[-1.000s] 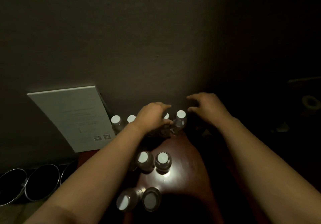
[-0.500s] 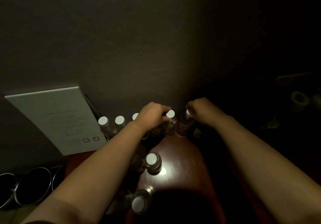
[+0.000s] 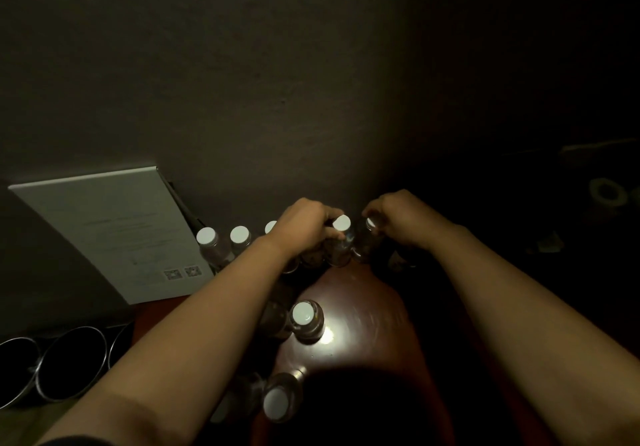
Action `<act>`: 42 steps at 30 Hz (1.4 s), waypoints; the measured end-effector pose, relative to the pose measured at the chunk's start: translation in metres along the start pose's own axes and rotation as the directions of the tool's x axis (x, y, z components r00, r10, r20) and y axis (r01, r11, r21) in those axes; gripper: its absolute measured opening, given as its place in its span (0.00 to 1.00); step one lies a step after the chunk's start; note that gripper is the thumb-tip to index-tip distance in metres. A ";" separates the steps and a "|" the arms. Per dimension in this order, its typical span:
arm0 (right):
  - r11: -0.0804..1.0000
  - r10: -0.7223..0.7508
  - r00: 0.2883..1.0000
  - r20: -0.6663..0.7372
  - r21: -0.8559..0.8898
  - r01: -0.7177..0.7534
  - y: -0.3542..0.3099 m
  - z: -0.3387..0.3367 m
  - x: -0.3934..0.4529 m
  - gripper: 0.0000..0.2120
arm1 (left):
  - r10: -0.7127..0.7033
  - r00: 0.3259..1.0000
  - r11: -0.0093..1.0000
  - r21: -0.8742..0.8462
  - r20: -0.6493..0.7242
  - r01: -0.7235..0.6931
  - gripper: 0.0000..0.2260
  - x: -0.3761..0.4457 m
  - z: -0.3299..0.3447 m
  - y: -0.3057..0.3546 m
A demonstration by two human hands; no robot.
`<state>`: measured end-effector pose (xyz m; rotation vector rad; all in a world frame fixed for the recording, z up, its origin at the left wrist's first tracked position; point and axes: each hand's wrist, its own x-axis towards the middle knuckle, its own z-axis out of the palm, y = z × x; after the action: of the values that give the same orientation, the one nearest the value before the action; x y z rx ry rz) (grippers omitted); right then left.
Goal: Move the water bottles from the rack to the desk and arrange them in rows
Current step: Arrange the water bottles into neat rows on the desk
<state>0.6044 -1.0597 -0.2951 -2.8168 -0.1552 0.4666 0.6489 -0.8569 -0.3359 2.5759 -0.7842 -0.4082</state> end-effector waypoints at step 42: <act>0.992 0.004 0.999 0.037 -0.125 0.001 0.024 -0.005 -0.013 0.03 | 0.171 0.982 0.960 0.238 -0.076 -0.148 0.12 0.026 0.024 0.059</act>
<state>0.5947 -1.0862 -0.2938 -2.9313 -0.1967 0.5266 0.6333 -0.9236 -0.3333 2.6940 -1.0514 -0.1495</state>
